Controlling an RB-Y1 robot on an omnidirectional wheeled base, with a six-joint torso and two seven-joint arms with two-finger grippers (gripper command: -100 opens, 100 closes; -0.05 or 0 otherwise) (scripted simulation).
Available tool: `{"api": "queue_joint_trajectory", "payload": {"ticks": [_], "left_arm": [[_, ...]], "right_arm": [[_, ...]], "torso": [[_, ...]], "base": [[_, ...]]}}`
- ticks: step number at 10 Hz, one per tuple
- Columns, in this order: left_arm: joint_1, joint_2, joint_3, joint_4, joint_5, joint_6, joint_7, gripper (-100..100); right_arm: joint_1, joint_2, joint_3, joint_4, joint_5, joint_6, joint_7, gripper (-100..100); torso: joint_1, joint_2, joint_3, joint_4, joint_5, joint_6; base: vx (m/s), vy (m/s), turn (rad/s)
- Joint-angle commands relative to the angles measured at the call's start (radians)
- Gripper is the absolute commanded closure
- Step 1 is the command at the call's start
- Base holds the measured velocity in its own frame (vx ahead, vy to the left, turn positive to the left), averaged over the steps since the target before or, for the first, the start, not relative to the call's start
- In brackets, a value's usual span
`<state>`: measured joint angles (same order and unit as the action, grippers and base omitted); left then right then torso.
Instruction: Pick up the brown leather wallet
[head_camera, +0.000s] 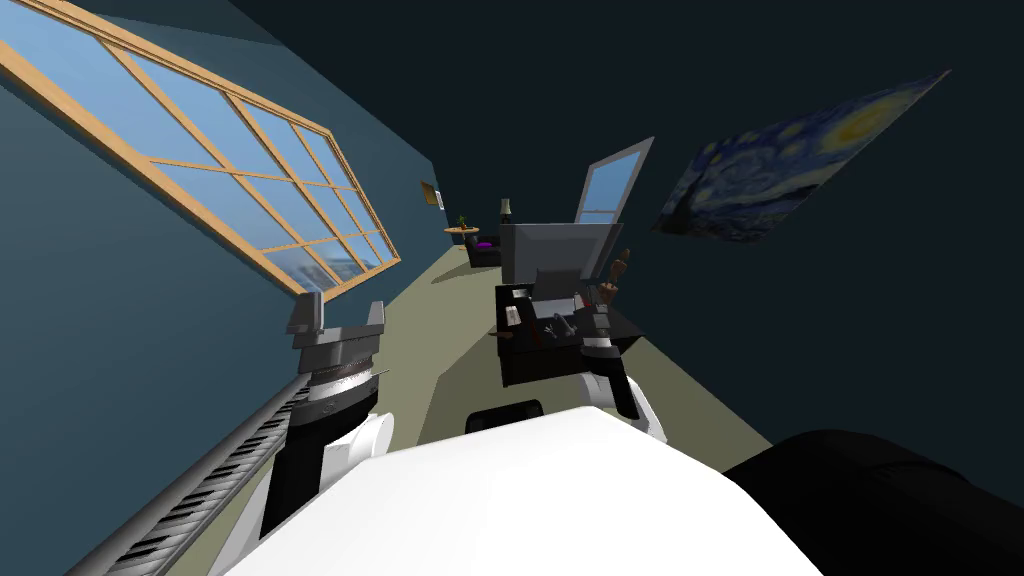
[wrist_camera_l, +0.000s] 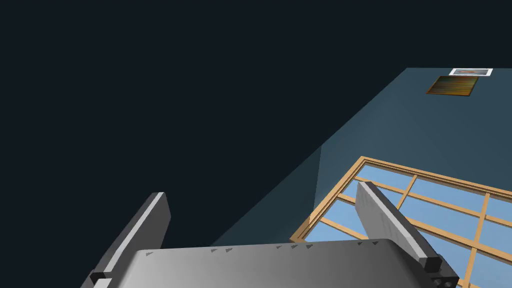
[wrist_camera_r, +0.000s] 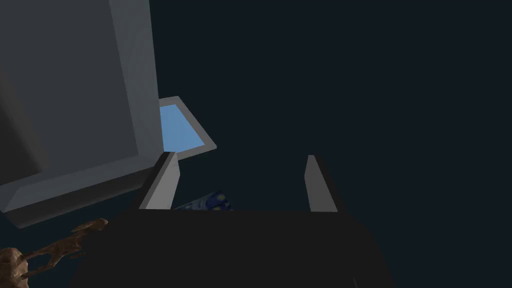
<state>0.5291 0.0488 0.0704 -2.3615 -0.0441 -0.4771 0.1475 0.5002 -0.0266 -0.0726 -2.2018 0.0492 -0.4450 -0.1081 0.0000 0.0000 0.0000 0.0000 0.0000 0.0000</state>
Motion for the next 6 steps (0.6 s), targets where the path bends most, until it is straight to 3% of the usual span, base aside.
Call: {"api": "queue_joint_trajectory", "payload": {"ticks": [1, 6], "left_arm": [[0.000, 0.000, 0.000, 0.000, 0.000, 0.000, 0.000, 0], [0.000, 0.000, 0.000, 0.000, 0.000, 0.000, 0.000, 0]], "right_arm": [[0.008, -0.044, 0.026, 0.014, 0.003, 0.019, -0.008, -100], [0.040, -0.135, 0.135, 0.083, 0.008, 0.094, -0.043, -100]], "torso": [[0.000, 0.000, 0.000, 0.000, 0.000, 0.000], [-0.001, 0.003, 0.002, 0.001, 0.000, 0.000]], "base": [[-0.021, -0.006, 0.151], [-0.041, -0.009, 0.221]]}}
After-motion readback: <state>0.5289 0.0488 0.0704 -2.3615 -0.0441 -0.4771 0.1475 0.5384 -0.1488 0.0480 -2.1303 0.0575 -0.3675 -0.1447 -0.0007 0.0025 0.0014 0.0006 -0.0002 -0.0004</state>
